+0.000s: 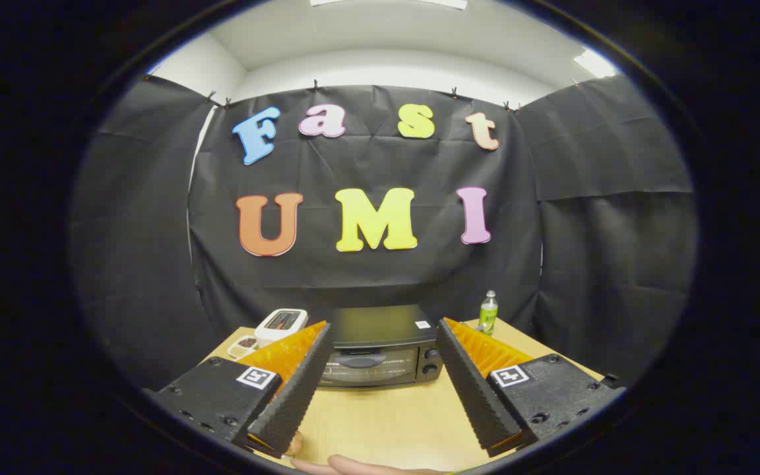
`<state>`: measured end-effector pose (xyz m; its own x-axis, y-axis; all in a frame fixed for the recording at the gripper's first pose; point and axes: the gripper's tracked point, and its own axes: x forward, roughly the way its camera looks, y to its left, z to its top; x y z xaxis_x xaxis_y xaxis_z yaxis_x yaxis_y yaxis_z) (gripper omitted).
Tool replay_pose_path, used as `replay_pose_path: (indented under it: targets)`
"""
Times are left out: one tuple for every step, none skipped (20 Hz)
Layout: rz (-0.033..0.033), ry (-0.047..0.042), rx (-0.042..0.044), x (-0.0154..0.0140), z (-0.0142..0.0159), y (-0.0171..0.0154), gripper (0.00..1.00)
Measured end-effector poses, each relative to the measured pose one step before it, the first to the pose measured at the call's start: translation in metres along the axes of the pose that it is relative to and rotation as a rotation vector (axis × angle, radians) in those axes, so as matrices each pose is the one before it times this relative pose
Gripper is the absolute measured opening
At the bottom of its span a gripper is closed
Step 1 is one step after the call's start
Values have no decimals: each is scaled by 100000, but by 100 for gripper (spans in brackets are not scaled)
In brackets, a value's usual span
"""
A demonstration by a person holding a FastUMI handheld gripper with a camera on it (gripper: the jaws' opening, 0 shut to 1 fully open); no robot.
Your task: Open the toaster oven, put the food inside, and close the toaster oven door.
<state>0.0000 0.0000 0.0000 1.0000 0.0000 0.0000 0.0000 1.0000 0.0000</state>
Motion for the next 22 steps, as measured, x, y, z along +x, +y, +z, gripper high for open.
replay_pose_path:
  targets:
    - [224,-616,358,-69,321,41,100]
    - [-317,-334,152,134,394,71,100]
    - [-500,-64,48,91,157,-63,100]
    - [74,206,14,-21,239,198,100]
    - [361,505,150,-42,54,372,100]
    - [481,184,109,35,286,365,100]
    - [425,251,-195,41,100,294,100]
    - [622,60,-323,60,253,513,100]
    - [1055,75,-720,2,21,595,100]
    - [1681,215,-1163,-24,120,712,100]
    - [2243,-3,-748,-89,45,675,100]
    - [1246,206,-153,-216,51,333,100]
    - [224,-832,210,-238,89,-157,100]
    - [-346,-1224,133,-106,476,-48,100]
    - [-455,399,-1882,150,23,-48,100]
    - [-541,14,-1378,70,113,-68,100]
    - [-863,-331,338,257,266,-63,100]
    - [270,721,954,260,-114,62,100]
    - [216,1411,1195,410,-444,131,100]
    - [490,1085,461,502,-285,-1,100]
    - [219,979,-305,577,-281,-164,100]
    - [-1005,963,319,759,-237,-435,100]
